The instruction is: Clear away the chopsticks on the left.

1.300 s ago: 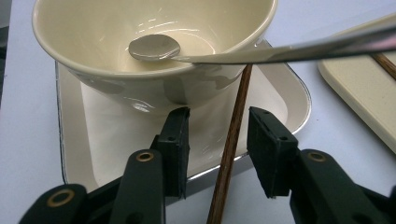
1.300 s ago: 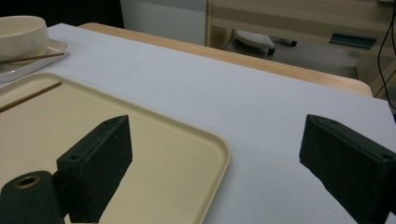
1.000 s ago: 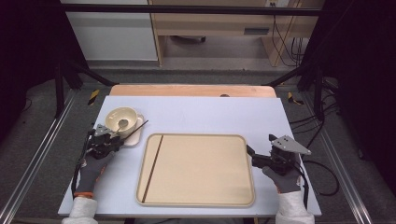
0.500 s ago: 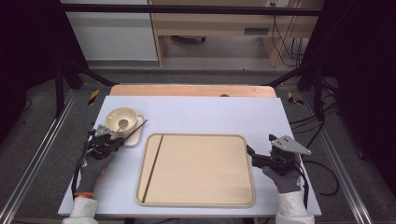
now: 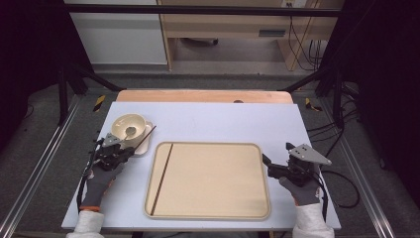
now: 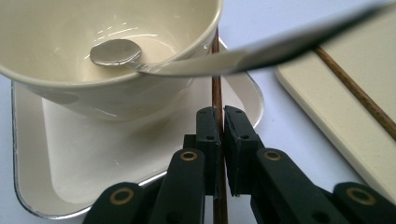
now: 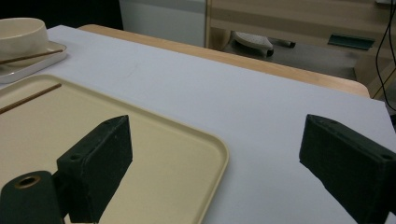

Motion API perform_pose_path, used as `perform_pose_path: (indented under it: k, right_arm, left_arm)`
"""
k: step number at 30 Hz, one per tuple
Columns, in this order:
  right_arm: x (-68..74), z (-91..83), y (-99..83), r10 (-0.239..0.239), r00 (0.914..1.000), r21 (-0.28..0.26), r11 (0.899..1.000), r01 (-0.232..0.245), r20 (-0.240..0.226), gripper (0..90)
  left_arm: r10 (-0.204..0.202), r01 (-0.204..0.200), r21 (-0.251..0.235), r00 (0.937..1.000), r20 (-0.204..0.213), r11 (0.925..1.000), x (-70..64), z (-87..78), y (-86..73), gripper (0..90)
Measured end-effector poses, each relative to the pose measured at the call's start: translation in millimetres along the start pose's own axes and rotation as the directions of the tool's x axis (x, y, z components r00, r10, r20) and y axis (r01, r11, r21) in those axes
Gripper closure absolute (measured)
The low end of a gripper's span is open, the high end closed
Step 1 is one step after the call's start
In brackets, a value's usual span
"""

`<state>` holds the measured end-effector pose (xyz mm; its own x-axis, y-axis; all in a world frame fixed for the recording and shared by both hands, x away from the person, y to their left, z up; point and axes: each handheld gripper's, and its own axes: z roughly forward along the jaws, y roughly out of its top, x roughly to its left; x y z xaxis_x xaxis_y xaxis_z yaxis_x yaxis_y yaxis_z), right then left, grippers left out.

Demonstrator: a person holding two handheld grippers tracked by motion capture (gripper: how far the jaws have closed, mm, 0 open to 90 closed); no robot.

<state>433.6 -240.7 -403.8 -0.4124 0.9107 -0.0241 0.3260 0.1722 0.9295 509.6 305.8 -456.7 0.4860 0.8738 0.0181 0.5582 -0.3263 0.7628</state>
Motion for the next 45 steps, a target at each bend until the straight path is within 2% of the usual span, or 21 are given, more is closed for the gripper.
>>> perform_pose_path:
  k: [4,11,16,24,32,38,45]
  right_arm:
    - [0.0,-0.9,0.3,0.002,1.0000,-0.002,1.000,-0.002,0.000,9.5]
    - [-0.7,-2.1,0.8,0.002,1.0000,-0.005,1.000,-0.002,0.000,9.0]
    - [-0.8,-2.8,1.2,0.003,1.0000,-0.007,1.000,-0.003,0.000,8.4]
    - [-1.1,-3.3,1.3,0.007,1.0000,-0.005,1.000,-0.007,-0.001,7.8]
    - [-1.1,-3.0,1.0,0.009,1.0000,-0.002,1.000,-0.009,-0.001,7.6]
    - [-1.1,-2.6,0.9,0.005,1.0000,-0.002,1.000,-0.005,0.002,7.6]
    - [-1.4,-3.5,1.2,0.006,1.0000,-0.005,1.000,-0.006,0.003,7.4]
  left_arm:
    - [0.009,-0.009,-0.006,0.9999,0.007,0.9999,-7.4,-3.7,2.3,85.3]
    - [0.027,-0.026,-0.051,0.9995,0.018,0.9984,-23.7,-16.0,9.4,85.3]
    - [0.038,-0.037,-0.065,0.9992,0.014,0.9972,-34.9,-25.8,13.0,85.3]
    - [0.035,-0.033,-0.119,0.9993,0.010,0.9923,-60.3,-42.9,21.0,85.3]
    - [0.043,-0.042,-0.145,0.9990,0.007,0.9886,-85.5,-53.7,27.0,85.2]
    - [0.044,-0.042,-0.186,0.9990,0.006,0.9816,-106.8,-60.7,31.8,85.2]
    - [0.037,-0.037,-0.211,0.9993,-0.001,0.9769,-122.8,-67.5,37.5,85.2]
